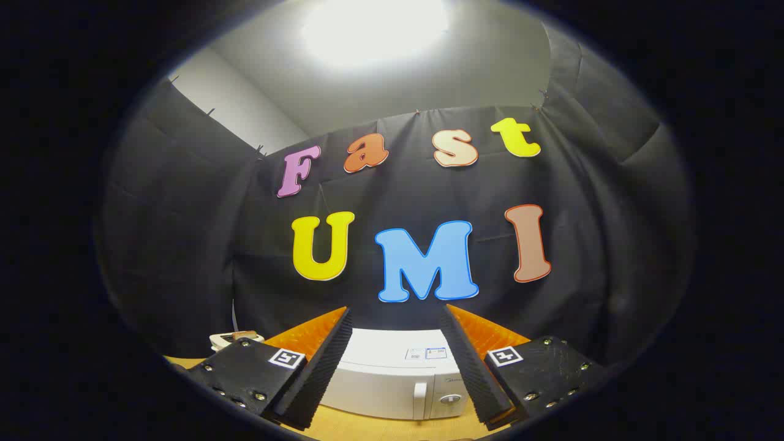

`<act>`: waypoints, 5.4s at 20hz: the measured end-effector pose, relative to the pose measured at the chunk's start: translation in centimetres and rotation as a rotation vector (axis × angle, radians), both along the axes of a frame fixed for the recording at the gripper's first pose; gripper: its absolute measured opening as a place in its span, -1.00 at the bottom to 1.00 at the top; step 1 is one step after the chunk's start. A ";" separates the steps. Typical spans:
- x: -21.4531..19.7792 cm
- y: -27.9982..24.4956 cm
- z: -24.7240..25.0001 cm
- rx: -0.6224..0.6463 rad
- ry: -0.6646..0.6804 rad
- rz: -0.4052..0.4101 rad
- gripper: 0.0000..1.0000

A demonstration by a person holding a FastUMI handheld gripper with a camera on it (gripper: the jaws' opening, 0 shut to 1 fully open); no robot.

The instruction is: Open the microwave, put the food inside, and close the microwave door.

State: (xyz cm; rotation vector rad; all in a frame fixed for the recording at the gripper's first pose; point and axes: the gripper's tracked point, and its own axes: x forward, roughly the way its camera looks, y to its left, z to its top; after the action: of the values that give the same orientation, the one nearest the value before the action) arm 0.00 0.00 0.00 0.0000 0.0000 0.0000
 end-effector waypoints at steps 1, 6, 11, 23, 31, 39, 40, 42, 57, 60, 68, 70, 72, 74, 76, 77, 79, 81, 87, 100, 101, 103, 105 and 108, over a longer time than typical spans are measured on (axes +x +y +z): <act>0.0 0.3 0.0 -0.010 -0.008 0.002 0.86; 0.0 1.2 -0.2 0.019 0.006 0.040 0.86; -0.2 1.1 -0.4 0.035 0.015 0.044 0.86; 0.0 2.0 -0.6 0.058 0.017 0.055 0.86; -0.4 4.0 -0.8 0.073 0.023 0.096 0.92; -4.9 3.6 -2.8 0.104 0.021 0.084 0.84; -5.6 3.3 -4.0 0.078 0.050 0.079 0.84; -6.9 2.7 -5.9 0.016 0.072 0.064 0.87; -15.7 2.6 -19.2 -0.184 0.182 0.093 0.84; -13.4 2.5 -20.5 -0.181 0.202 0.072 0.84; -5.2 0.4 -24.9 -0.104 0.292 -0.023 0.84; -2.9 -0.2 -25.8 -0.044 0.308 -0.041 0.84; -0.7 -1.1 -26.4 -0.009 0.315 -0.059 0.83; 1.2 -2.1 -27.1 0.010 0.330 -0.079 0.84; 3.0 -2.3 -27.7 0.025 0.342 -0.068 0.83; 3.7 -2.6 -28.1 0.019 0.351 -0.076 0.84; 4.8 -2.9 -29.0 0.010 0.364 -0.081 0.84; 5.8 -3.2 -29.6 0.013 0.355 -0.096 0.84; 5.9 -4.5 -30.9 -0.047 0.384 -0.160 0.05; 3.8 -2.8 -31.0 -0.131 0.409 -0.185 -0.72; 2.3 -2.0 -30.5 -0.114 0.417 -0.171 -0.72; -0.1 -0.5 -30.0 -0.083 0.447 -0.118 -0.72; -2.9 1.6 -29.3 -0.066 0.461 -0.036 -0.73; -6.9 5.5 -28.3 -0.037 0.473 0.096 -0.73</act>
State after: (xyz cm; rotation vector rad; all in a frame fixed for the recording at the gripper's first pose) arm -6.89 5.50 -28.33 -0.0372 0.4731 0.0961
